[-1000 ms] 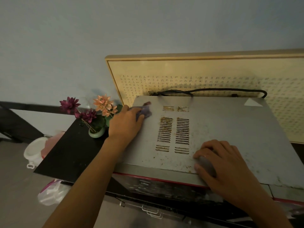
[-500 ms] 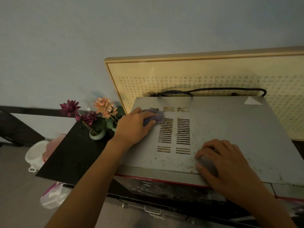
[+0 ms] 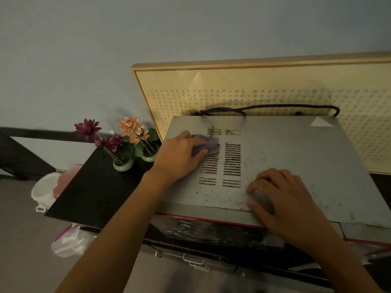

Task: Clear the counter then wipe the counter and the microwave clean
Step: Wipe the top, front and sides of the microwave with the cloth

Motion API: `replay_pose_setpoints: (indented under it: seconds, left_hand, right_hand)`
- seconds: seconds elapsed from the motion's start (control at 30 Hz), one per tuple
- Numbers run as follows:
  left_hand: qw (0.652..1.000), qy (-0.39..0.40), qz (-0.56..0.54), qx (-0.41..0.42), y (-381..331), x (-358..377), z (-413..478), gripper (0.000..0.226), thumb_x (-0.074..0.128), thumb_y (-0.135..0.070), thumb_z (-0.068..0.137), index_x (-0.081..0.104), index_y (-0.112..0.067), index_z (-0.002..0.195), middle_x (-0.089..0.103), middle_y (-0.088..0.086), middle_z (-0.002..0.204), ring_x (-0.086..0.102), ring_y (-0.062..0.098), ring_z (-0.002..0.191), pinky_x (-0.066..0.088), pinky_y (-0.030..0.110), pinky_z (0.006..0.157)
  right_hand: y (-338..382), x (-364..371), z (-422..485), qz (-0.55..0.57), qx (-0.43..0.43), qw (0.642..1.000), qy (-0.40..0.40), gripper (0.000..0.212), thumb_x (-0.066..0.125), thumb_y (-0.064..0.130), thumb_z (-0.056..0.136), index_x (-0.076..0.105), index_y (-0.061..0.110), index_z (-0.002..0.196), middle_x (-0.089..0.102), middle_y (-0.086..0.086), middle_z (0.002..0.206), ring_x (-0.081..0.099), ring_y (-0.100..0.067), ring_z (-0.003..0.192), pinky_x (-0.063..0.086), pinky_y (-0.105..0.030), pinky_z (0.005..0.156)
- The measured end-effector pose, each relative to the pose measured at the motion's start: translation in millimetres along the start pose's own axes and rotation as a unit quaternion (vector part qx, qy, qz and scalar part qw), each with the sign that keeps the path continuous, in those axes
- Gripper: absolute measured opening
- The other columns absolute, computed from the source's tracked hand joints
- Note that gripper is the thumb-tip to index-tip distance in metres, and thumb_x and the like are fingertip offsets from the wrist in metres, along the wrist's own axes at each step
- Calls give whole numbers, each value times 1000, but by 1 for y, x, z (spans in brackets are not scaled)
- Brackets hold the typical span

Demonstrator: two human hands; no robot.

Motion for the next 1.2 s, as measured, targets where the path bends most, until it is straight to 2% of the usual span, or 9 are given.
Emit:
replay_pose_setpoints:
  seconds: [0.27, 0.47, 0.53, 0.63, 0.73, 0.8, 0.97, 1.07, 1.2]
  left_hand:
    - [1000, -8, -22, 2, -45, -19, -118, 38, 46, -57, 95, 67, -38, 120, 58, -7, 98, 59, 7, 72, 53, 24, 61]
    - [976, -47, 7, -214, 8, -31, -145, 41, 50, -57, 93, 63, -38, 127, 56, -6, 103, 60, 14, 75, 58, 36, 63]
    - [964, -60, 28, -257, 6, -32, -145, 40, 51, -54, 94, 63, -36, 128, 56, -5, 105, 57, 12, 74, 54, 30, 63]
    - [978, -57, 15, -200, -43, -23, -134, 38, 46, -54, 97, 59, -41, 129, 57, -5, 116, 55, 6, 78, 46, 21, 67]
    - [990, -42, 0, -137, -95, -8, -128, 36, 43, -57, 98, 60, -43, 126, 58, -6, 114, 63, 9, 86, 56, 25, 68]
    - [989, -46, -4, -141, -100, -7, -128, 37, 42, -58, 96, 62, -43, 124, 59, -7, 111, 64, 10, 86, 58, 29, 64]
    - [965, -70, 3, -254, -42, -24, -165, 32, 48, -54, 97, 53, -46, 127, 50, -10, 109, 55, 7, 81, 58, 35, 66]
    - [942, -117, -13, -316, -4, -35, -192, 35, 55, -48, 95, 62, -37, 127, 53, -5, 105, 57, 12, 78, 58, 37, 64]
    - [925, -169, -62, -335, 21, -37, -205, 37, 59, -45, 93, 70, -29, 125, 58, -3, 102, 59, 12, 76, 55, 30, 63]
  right_hand:
    - [2, -1, 0, -13, -1, 1000, -11, 32, 44, 53, 90, 63, 33, 106, 51, 11, 114, 46, -13, 105, 35, -31, 88]
    - [2, -2, 0, -5, -13, 1000, -10, 33, 43, 53, 90, 63, 31, 106, 52, 11, 114, 47, -14, 105, 36, -32, 89]
    - [2, -2, -1, -11, -11, 1000, -9, 34, 43, 53, 91, 63, 30, 106, 52, 10, 114, 48, -15, 105, 38, -33, 88]
    - [2, -1, -1, -18, -13, 1000, -9, 36, 42, 52, 92, 64, 28, 107, 54, 7, 116, 49, -17, 105, 41, -35, 88]
    - [4, -4, -1, -15, -19, 1000, -16, 37, 43, 49, 91, 65, 25, 107, 55, 3, 115, 50, -20, 105, 41, -37, 85]
    - [5, -5, -2, -12, -20, 1000, -16, 37, 44, 48, 91, 65, 23, 108, 56, 2, 115, 50, -21, 106, 40, -36, 85]
    - [10, -6, -2, -4, -43, 999, -3, 33, 48, 45, 91, 65, 21, 106, 56, 1, 112, 51, -22, 104, 38, -36, 85]
    - [23, -9, 0, 10, -53, 999, -2, 36, 45, 45, 92, 65, 18, 106, 57, 0, 110, 53, -23, 102, 39, -37, 87]
    - [62, -9, 9, 59, -67, 996, -21, 32, 45, 42, 94, 64, 18, 105, 56, 2, 110, 52, -19, 104, 37, -34, 90]
Point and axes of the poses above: each hand's wrist, its own z-axis towards the middle knuckle, its own x-axis out of the palm, y = z × x, the point moved 8 cm from there along z, towards the middle knuckle
